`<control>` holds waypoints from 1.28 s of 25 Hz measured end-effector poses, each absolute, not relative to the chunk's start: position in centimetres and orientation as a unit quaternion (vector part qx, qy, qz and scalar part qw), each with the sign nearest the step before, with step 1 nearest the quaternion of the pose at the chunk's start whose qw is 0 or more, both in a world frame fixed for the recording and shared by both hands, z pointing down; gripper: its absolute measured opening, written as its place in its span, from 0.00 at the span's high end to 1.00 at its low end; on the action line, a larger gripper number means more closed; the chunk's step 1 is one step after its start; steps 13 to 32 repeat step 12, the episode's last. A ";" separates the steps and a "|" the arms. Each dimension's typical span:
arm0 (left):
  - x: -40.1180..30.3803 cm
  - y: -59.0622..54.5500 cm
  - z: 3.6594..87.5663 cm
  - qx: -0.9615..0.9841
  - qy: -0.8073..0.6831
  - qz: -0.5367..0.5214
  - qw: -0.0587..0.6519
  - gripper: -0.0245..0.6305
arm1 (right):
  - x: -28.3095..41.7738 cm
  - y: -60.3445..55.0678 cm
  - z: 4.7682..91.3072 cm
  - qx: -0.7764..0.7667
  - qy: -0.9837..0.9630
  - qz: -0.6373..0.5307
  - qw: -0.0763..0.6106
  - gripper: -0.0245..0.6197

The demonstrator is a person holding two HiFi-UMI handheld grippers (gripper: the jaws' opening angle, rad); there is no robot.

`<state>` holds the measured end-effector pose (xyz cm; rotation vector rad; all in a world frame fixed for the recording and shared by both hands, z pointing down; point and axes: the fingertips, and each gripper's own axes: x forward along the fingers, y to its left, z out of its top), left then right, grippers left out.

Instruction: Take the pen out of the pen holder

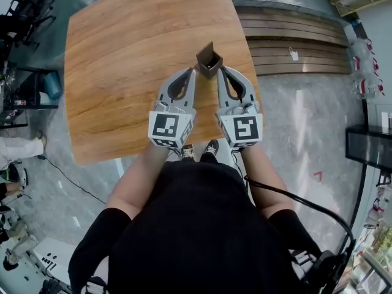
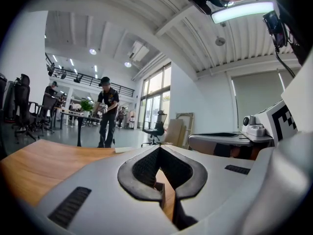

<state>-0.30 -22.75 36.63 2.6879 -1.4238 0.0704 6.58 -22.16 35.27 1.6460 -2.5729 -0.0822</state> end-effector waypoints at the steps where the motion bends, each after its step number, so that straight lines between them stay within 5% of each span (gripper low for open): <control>1: -0.4 -22.8 36.7 0.882 -0.469 0.023 0.050 0.96 | 6.5 -22.2 35.4 0.538 -0.841 -0.026 0.044 0.94; 32: -0.4 -22.7 37.0 0.882 -0.468 0.026 0.051 0.96 | 6.5 -22.3 35.4 0.542 -0.839 -0.022 0.040 0.94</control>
